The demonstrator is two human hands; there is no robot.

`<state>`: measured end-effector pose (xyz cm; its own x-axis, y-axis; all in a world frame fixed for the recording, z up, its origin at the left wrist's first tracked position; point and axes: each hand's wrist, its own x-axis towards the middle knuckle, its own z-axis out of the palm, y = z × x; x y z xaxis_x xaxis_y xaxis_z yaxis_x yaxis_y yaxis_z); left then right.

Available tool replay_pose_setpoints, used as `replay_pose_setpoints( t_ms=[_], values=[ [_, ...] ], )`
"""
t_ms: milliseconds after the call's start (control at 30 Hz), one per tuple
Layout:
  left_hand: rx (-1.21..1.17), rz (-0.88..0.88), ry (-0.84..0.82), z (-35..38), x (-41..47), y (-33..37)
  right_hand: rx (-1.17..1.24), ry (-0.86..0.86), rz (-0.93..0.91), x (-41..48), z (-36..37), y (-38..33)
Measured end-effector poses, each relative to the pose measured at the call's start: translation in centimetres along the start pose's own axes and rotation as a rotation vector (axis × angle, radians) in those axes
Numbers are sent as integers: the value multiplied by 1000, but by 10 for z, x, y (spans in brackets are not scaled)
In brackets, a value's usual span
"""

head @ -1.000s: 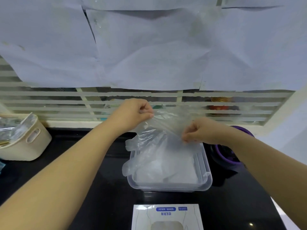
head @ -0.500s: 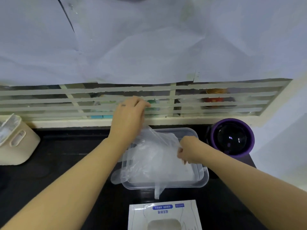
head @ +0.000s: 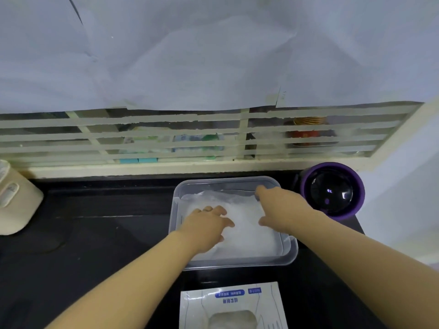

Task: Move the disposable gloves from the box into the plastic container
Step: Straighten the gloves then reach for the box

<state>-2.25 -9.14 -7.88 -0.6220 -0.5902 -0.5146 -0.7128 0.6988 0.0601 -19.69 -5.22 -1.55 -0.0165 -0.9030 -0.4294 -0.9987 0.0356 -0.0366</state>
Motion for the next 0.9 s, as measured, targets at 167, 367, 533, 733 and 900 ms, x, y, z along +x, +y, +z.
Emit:
replay_pose_setpoints(
  t_ms=[167, 367, 533, 733, 900],
  values=[
    [-87, 14, -58, 13, 11, -2, 111, 144, -160, 3, 5, -15],
    [-301, -29, -31, 22, 15, -3, 123, -273, -126, 35, 54, -28],
    [-651, -191, -42, 26, 22, -10, 61, -361, -77, 45, 75, -31],
    [-947, -409, -19, 13, 30, -14, 6, -337, -43, 51, 80, -29],
    [-936, -344, -20, -3, 7, -9, -8, -170, -133, 27, 57, -28]
  ],
)
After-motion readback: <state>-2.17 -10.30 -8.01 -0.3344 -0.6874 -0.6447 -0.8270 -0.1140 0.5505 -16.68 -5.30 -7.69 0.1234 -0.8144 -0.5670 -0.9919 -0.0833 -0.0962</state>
